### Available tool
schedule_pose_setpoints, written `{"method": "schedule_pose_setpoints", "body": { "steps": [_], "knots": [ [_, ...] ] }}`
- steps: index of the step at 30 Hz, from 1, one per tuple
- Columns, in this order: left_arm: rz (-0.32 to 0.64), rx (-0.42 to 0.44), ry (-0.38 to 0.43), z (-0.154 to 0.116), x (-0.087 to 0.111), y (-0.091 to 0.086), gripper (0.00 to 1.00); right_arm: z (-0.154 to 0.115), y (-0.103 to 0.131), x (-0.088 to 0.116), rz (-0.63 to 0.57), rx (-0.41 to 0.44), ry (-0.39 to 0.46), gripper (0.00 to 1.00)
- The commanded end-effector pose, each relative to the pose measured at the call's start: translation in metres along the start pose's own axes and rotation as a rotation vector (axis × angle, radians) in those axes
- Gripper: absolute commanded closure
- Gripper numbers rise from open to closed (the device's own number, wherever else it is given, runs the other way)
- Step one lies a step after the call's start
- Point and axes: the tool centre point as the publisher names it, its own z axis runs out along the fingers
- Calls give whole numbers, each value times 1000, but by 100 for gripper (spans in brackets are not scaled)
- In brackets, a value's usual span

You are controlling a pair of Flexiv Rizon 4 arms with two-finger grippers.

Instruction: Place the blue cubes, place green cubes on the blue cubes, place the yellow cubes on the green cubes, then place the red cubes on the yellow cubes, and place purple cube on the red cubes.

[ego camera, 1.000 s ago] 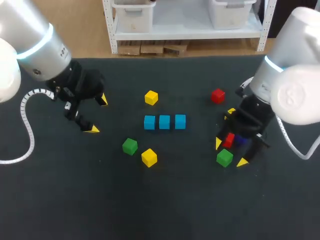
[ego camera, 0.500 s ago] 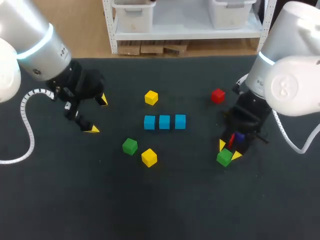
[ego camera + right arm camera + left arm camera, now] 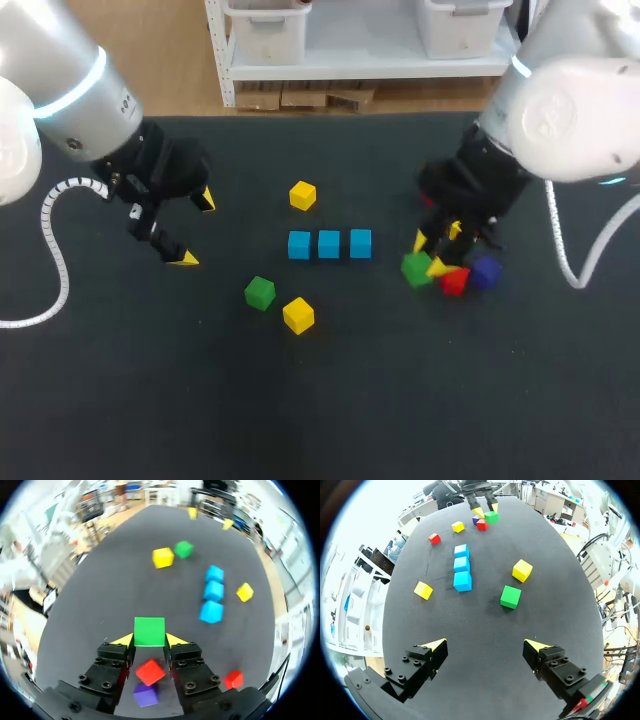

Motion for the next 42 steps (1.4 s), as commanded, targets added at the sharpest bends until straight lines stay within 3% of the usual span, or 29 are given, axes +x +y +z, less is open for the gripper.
{"method": "schedule_pose_setpoints", "body": {
  "steps": [1,8,16,30,42],
  "knots": [
    [4,-2,-5,0,2,0,0,1,-17,-16,191,102,28,100],
    [4,-2,-5,0,2,0,0,9,-46,-38,286,155,35,100],
    [4,-2,-5,0,2,0,0,21,-66,-50,339,143,45,100],
    [4,-2,-5,0,2,0,0,27,-91,-48,366,149,82,100],
    [4,-2,-5,0,2,0,0,41,-95,-50,366,142,80,100]
  ]
}}
